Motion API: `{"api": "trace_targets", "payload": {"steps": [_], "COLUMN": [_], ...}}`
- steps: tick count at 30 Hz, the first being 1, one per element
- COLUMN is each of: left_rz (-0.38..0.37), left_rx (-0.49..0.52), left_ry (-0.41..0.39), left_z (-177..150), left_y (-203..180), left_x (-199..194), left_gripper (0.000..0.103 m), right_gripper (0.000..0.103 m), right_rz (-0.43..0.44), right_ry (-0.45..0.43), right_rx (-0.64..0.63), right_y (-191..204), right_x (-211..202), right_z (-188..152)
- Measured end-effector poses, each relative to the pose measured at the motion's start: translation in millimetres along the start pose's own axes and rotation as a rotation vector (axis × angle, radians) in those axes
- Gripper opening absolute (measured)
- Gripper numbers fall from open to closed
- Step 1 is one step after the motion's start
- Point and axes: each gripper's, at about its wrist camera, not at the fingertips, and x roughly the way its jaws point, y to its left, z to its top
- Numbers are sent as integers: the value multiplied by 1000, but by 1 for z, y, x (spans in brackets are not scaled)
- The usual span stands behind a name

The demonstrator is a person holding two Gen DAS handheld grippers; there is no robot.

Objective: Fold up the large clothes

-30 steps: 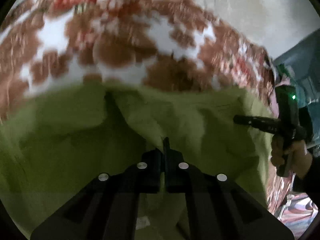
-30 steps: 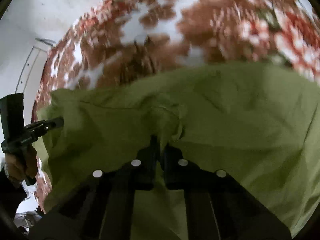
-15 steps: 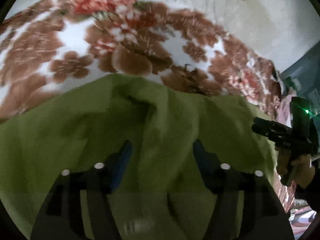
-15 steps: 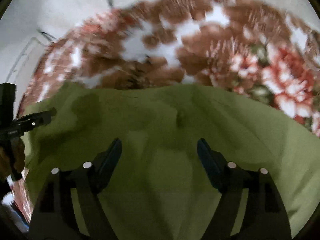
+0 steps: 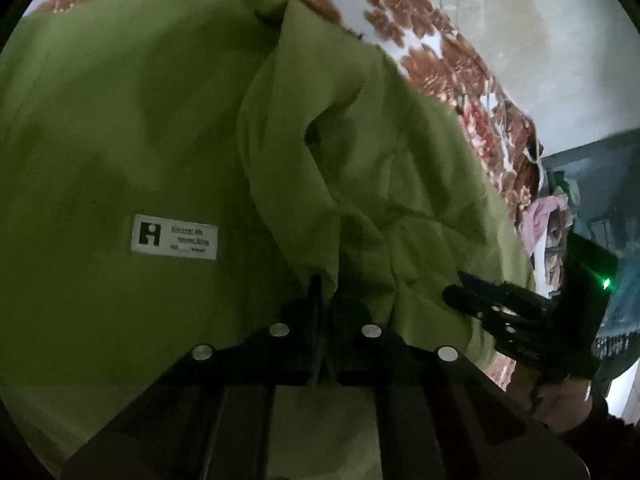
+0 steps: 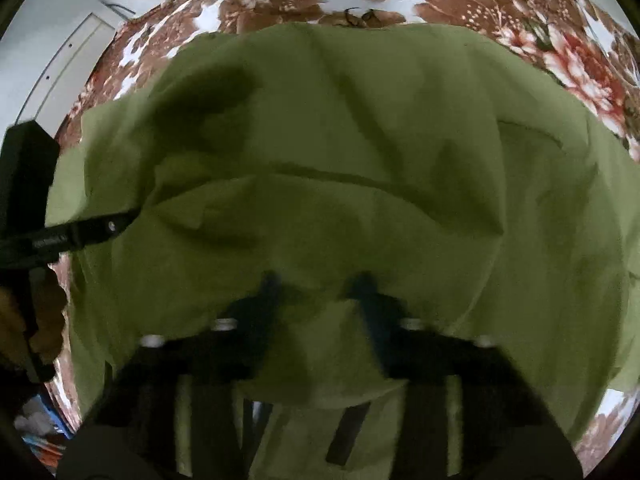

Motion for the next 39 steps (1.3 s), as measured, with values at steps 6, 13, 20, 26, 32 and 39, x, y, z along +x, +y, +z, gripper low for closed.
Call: {"api": "trace_targets", "payload": {"steps": [6, 13, 20, 26, 32, 39], "left_rz": [-57, 99, 211, 193, 229, 300], "left_rx": [26, 31, 140, 335, 443, 446], "left_ry": [-95, -49, -146, -284, -184, -116], "left_z": [-21, -32, -36, -58, -64, -65], "left_y": [-23, 21, 16, -35, -47, -28], "left_x": [-66, 2, -20, -91, -21, 40], "left_gripper": [3, 9, 60, 71, 71, 74], "right_gripper": [8, 8, 16, 73, 73, 84], "right_rz": [19, -87, -230, -64, -98, -296], "right_ry": [-28, 65, 47, -135, -64, -95], "right_rx": [-107, -139, -141, -38, 71, -45], "right_y": [28, 27, 21, 46, 56, 46], "right_x": [-56, 17, 26, -47, 14, 54], "right_z": [-12, -31, -27, -21, -16, -34]}}
